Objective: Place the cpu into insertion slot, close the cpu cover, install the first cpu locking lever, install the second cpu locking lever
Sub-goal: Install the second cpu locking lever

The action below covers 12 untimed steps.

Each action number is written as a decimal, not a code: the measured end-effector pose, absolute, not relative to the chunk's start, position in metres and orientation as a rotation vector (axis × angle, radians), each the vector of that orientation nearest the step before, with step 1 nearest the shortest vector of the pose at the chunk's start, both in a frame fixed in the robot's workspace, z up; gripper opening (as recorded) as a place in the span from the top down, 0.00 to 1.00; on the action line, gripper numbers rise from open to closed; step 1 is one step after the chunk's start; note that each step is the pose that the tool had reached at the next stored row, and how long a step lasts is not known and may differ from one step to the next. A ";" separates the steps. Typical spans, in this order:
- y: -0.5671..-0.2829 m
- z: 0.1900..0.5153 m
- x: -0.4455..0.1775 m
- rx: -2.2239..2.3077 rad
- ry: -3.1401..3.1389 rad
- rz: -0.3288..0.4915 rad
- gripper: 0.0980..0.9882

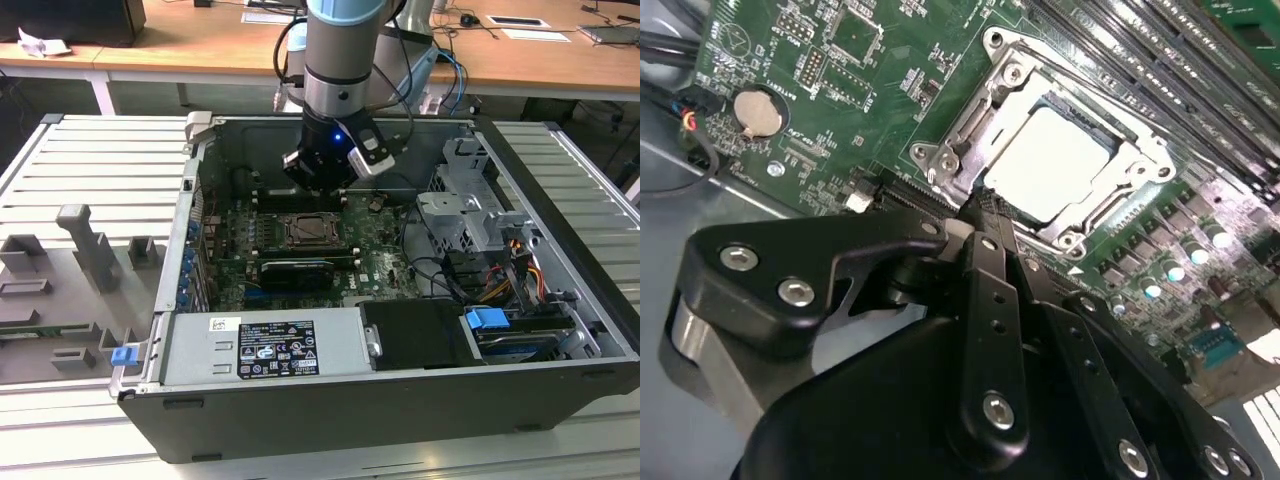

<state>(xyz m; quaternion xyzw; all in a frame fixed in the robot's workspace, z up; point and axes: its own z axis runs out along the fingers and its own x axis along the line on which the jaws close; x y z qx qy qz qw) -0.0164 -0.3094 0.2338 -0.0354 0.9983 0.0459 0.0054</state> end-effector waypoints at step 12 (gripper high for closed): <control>-0.329 0.234 -0.016 -0.111 3.125 0.143 0.99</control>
